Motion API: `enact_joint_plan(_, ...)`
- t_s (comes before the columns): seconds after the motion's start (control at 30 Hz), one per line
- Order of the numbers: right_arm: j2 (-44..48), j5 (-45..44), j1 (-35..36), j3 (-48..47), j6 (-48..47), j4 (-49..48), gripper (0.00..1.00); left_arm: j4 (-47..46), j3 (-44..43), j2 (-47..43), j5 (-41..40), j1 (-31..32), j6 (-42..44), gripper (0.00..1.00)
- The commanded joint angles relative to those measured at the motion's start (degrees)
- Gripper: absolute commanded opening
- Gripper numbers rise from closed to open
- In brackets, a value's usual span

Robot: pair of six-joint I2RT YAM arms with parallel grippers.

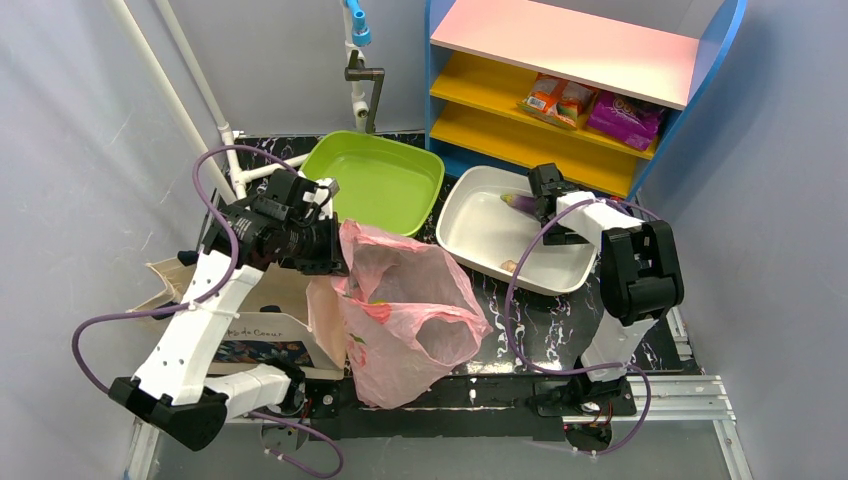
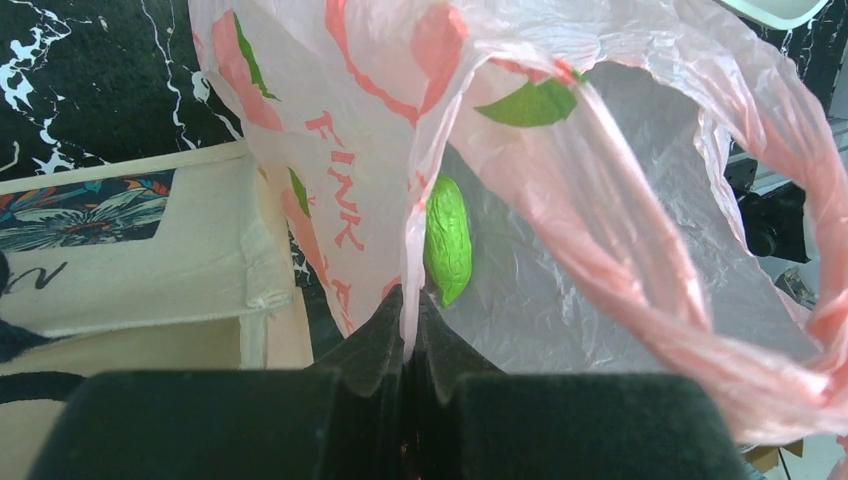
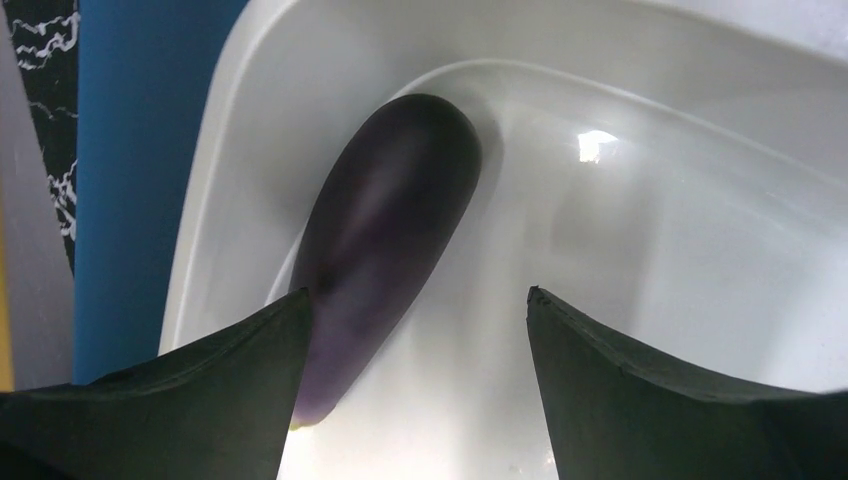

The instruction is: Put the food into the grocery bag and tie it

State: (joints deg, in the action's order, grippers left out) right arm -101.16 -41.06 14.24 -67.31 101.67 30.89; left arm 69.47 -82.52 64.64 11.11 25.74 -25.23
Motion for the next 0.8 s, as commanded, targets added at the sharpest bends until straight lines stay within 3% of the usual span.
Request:
enact_joint_plan(0.0, -1.23, -1.11, -1.09, 0.22, 4.52, -1.51, 0.83, 1.19, -2.18, 1.51, -0.87, 0.19, 1.41, 0.00)
enact_joint_plan(0.23, -2.84, 0.69, -2.08, 0.37, 3.91, -3.35, 0.71, 0.68, -3.39, 4.24, -0.89, 0.19, 2.35, 0.00)
enact_joint_plan(0.3, -2.75, 0.97, -2.17, 0.98, 4.63, -3.64, 0.64, 0.61, -3.72, 4.80, -0.86, 0.11, 2.49, 0.00)
enact_joint_plan(0.5, -2.46, 1.54, -2.24, 2.93, 4.06, -5.61, 0.56, 0.40, -4.41, 5.94, -1.00, -0.12, 3.12, 0.00)
enact_joint_plan(0.77, 0.18, 3.88, -2.54, 4.44, -3.05, -9.15, 0.33, 0.49, -4.35, 5.31, -0.94, -0.09, 3.55, 0.00)
